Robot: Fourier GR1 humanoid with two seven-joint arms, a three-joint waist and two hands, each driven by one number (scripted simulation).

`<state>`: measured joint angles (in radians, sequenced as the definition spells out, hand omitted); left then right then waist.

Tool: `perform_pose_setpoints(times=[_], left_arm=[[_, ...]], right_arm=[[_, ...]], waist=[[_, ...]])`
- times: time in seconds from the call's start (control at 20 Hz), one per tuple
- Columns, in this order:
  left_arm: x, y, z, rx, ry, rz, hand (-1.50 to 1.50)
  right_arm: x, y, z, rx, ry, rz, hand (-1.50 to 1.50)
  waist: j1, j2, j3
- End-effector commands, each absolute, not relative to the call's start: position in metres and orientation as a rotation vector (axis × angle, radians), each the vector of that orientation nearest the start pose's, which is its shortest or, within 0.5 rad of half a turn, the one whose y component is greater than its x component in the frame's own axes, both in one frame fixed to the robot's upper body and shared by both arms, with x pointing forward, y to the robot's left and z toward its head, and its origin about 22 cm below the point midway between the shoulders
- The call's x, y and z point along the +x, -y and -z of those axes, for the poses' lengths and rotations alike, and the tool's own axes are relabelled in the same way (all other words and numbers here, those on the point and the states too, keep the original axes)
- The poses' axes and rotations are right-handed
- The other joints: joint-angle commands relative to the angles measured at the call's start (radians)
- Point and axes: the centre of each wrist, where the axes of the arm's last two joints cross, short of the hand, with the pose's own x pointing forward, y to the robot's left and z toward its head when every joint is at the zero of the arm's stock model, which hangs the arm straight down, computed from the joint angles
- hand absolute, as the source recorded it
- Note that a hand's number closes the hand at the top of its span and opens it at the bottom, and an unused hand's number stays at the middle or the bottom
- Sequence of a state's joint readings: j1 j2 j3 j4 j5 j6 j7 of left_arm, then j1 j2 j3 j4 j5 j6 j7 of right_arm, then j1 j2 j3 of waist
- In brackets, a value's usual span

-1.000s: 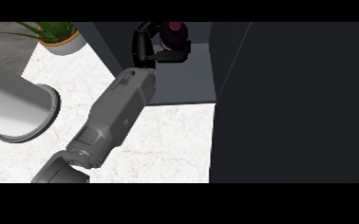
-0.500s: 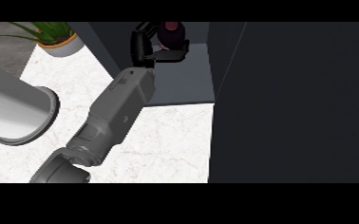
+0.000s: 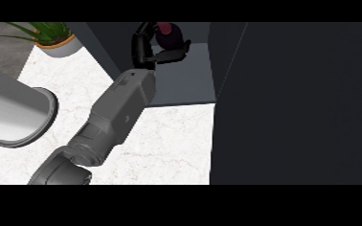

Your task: Pick up the wine, place it into the cabinet and close the cabinet

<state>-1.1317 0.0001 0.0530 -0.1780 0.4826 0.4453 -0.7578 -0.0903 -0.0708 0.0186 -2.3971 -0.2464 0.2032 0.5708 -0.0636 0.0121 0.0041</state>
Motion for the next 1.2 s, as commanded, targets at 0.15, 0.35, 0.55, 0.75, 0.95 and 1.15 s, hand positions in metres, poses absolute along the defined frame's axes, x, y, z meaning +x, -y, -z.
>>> perform_pose_setpoints(times=[0.15,0.35,0.55,0.75,0.95,1.15], left_arm=[[0.423,-0.128,-0.007,0.249,1.802,-0.195,-1.50],[0.416,-0.131,0.006,0.293,1.789,-0.152,-1.50],[0.427,-0.120,-0.015,0.331,1.781,-0.156,-1.50],[0.418,-0.115,-0.002,0.340,1.775,-0.166,-1.50],[0.418,-0.132,0.002,0.322,1.824,-0.220,-1.50],[0.418,-0.130,0.003,0.282,1.834,-0.191,-1.50]], right_arm=[[0.158,0.222,-0.204,0.323,1.940,-0.319,-1.50],[0.159,0.229,-0.201,0.326,1.926,-0.326,-1.50],[0.158,0.221,-0.201,0.334,1.926,-0.330,-1.50],[0.152,0.222,-0.203,0.327,1.914,-0.347,-1.50],[0.159,0.211,-0.202,0.362,1.933,-0.350,-1.50],[0.167,0.218,-0.207,0.338,1.940,-0.339,-1.50]], waist=[[0.003,0.010,-0.005],[0.000,0.011,-0.005],[-0.011,0.014,-0.005],[-0.015,0.011,-0.005],[-0.012,0.017,-0.007],[-0.010,0.019,-0.006]])
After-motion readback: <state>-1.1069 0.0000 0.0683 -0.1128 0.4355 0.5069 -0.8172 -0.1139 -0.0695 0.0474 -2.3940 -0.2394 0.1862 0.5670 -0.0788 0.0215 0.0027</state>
